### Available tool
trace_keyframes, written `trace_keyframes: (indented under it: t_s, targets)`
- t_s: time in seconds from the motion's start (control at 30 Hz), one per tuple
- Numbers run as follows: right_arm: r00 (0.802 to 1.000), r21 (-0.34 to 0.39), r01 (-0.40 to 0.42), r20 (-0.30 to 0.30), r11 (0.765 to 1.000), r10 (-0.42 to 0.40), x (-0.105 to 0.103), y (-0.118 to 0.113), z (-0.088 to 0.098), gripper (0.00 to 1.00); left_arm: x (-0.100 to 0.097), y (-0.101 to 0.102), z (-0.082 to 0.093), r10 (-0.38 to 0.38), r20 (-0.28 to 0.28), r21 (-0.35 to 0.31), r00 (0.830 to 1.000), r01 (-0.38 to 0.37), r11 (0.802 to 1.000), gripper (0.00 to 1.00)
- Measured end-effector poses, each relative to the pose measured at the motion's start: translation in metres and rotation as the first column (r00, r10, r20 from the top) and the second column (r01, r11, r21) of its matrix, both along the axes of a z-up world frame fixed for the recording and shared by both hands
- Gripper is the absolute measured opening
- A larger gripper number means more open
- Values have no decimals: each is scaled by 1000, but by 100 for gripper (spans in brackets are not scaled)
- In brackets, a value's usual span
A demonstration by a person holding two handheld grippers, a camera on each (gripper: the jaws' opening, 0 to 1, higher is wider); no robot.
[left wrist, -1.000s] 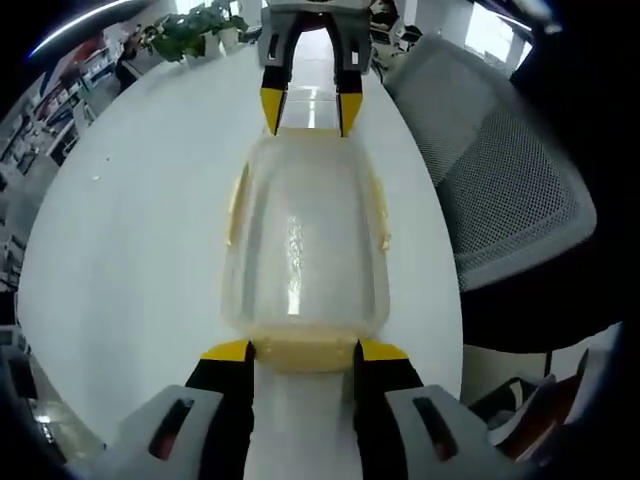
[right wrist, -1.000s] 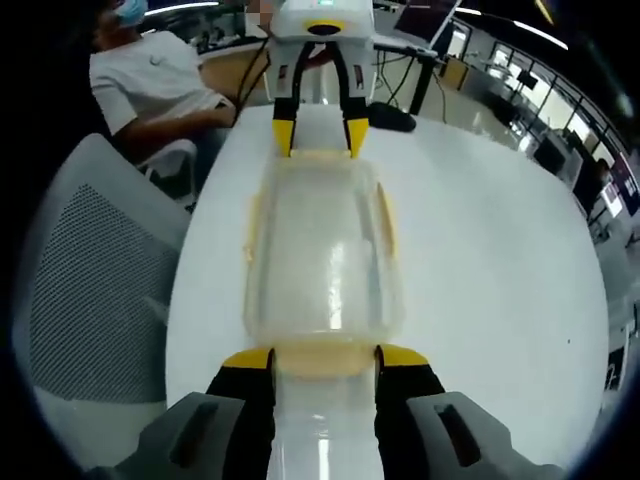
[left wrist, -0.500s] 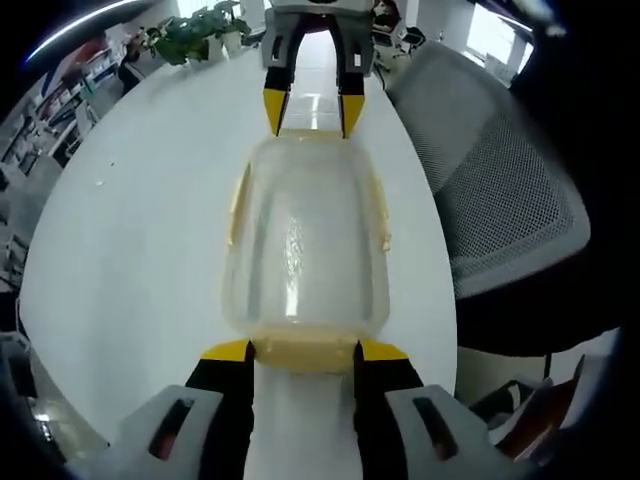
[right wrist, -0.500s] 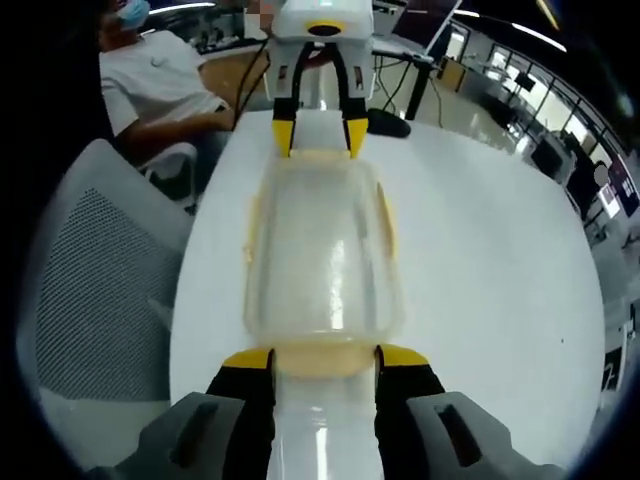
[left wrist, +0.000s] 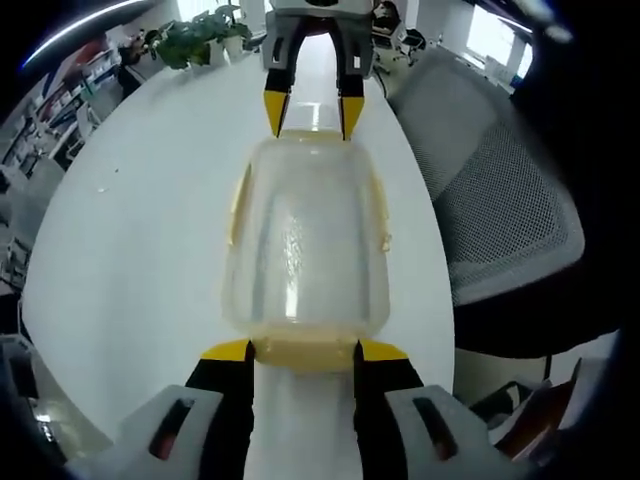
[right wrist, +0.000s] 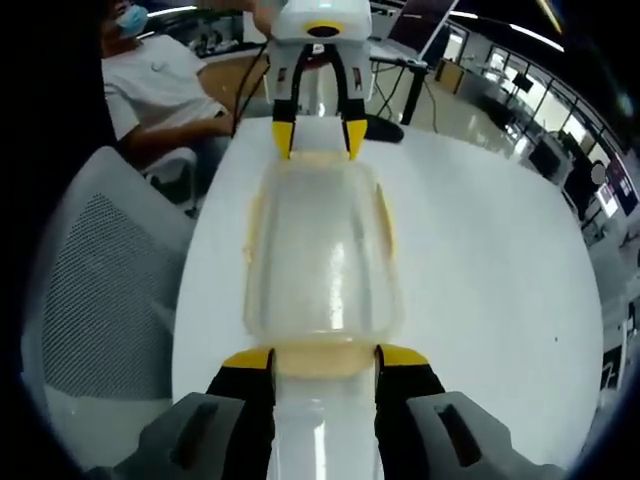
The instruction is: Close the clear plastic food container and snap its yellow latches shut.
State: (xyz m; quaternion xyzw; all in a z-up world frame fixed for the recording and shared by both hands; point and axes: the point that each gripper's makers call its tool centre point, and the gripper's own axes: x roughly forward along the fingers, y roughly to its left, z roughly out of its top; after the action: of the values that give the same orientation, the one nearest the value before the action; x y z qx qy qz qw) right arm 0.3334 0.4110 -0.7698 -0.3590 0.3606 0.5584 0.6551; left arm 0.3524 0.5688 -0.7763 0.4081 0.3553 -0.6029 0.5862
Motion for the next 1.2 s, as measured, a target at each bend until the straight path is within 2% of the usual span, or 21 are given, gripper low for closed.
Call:
trace_keyframes:
  t_s: [0.33, 1.2]
  targets:
    - [1000, -11, -15, 5, 1000, 15, 0, -11, 2, 37, -2, -10, 3, 6, -5, -5, 1000, -6, 1000, 37]
    - [1000, -27, -28, 12, 999, 28, -5, -55, 11, 37, -9, -53, 11, 28, -3, -13, 1000, -28, 1000, 37]
